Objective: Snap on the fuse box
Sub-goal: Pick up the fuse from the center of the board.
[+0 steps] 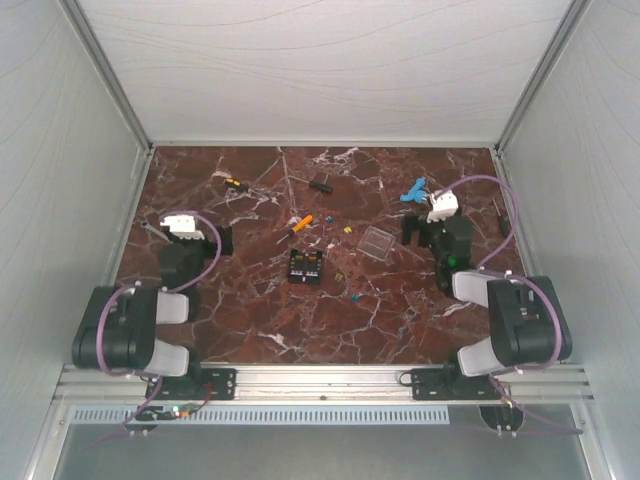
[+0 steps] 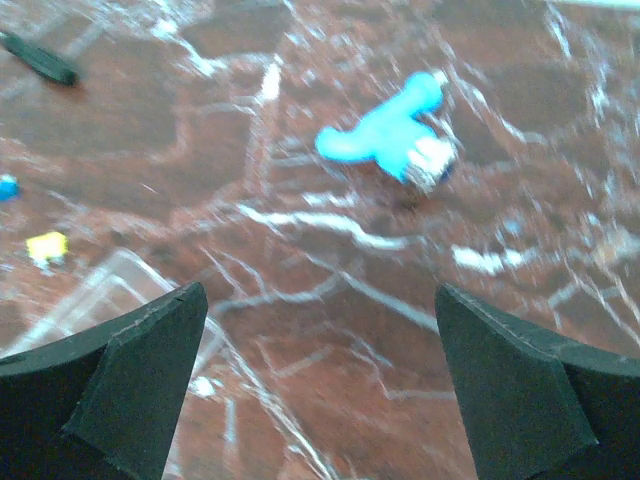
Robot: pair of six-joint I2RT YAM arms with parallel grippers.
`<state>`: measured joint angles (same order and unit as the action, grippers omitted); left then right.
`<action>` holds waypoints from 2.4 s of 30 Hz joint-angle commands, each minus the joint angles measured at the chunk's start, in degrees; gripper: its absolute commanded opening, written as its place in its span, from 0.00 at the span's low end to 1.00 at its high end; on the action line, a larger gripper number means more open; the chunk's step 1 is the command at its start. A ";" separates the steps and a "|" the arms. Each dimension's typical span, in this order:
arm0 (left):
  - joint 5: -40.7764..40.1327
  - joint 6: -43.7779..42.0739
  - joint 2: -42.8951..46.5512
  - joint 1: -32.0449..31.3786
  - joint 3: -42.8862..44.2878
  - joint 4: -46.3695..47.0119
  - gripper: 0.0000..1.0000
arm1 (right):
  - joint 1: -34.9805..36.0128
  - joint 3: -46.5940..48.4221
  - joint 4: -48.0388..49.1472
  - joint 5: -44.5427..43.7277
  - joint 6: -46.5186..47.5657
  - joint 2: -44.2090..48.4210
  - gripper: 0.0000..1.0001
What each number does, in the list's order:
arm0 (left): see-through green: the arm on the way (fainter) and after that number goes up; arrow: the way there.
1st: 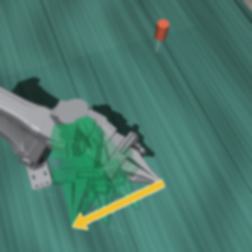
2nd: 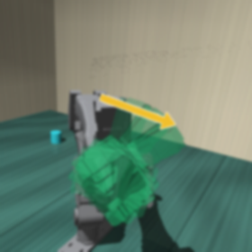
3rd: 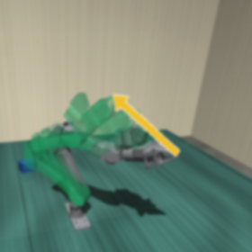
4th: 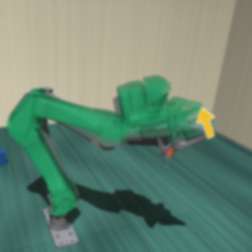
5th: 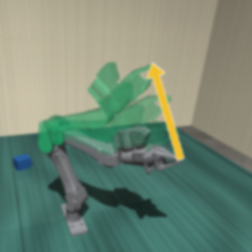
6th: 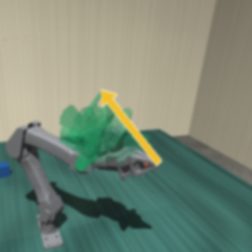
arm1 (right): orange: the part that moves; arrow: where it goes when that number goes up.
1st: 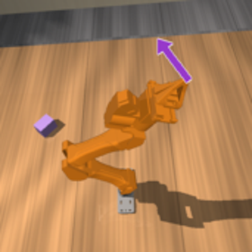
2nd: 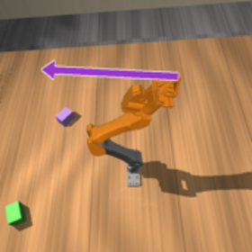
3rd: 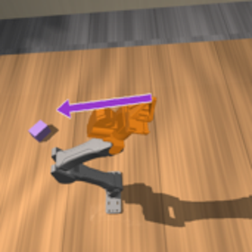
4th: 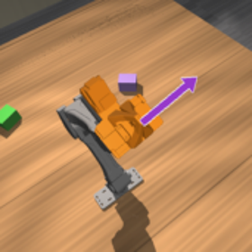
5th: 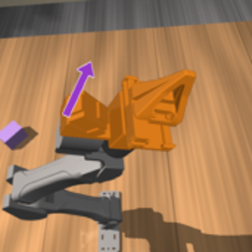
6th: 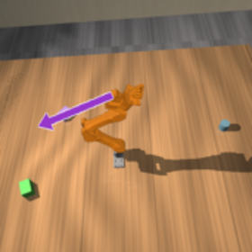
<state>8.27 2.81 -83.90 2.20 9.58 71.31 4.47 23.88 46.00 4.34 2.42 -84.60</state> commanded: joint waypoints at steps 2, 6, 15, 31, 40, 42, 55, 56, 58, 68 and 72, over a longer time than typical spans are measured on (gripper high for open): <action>-6.02 4.09 12.88 -0.61 2.49 -8.92 1.00 | 6.98 6.59 -14.38 -3.10 1.66 6.52 0.95; -3.28 14.06 20.43 -0.73 6.44 -24.64 1.00 | 17.11 11.54 -26.63 -7.13 0.74 8.04 0.95; 12.26 31.73 25.94 -6.03 8.23 -38.90 1.00 | 35.19 17.41 -45.73 -11.90 -8.27 6.44 0.91; 16.33 34.50 25.04 -19.19 8.94 -51.39 0.99 | 42.93 17.87 -60.11 -16.94 -30.54 2.27 0.65; 18.45 34.13 19.36 -21.42 9.60 -51.26 0.99 | 45.77 17.91 -60.61 -22.42 -36.87 -1.39 0.54; 18.66 34.09 18.16 -21.78 9.94 -51.25 1.00 | 46.26 18.35 -60.68 -23.35 -37.17 -2.11 0.53; 16.88 34.11 18.34 -23.91 11.24 -52.92 0.99 | 43.52 17.06 -65.44 -24.58 -36.11 -1.25 0.47; 16.89 34.15 18.38 -23.98 11.23 -52.98 1.00 | 42.70 16.57 -65.78 -24.37 -35.88 -0.71 0.47; 16.99 34.17 18.40 -24.06 11.30 -53.19 0.99 | 41.64 16.24 -66.71 -24.38 -35.46 0.61 0.46; 17.12 34.54 18.86 -24.17 11.41 -53.49 0.99 | 42.55 21.17 -69.22 -17.97 -28.58 1.76 0.47; 17.36 34.39 18.78 -24.17 11.67 -53.97 0.99 | 42.44 23.34 -70.93 -17.32 -27.07 -1.11 0.47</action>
<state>25.47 36.69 -66.04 -21.54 18.55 17.30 46.57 44.25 -22.52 -14.87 -27.73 -83.40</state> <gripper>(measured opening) 0.994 0.473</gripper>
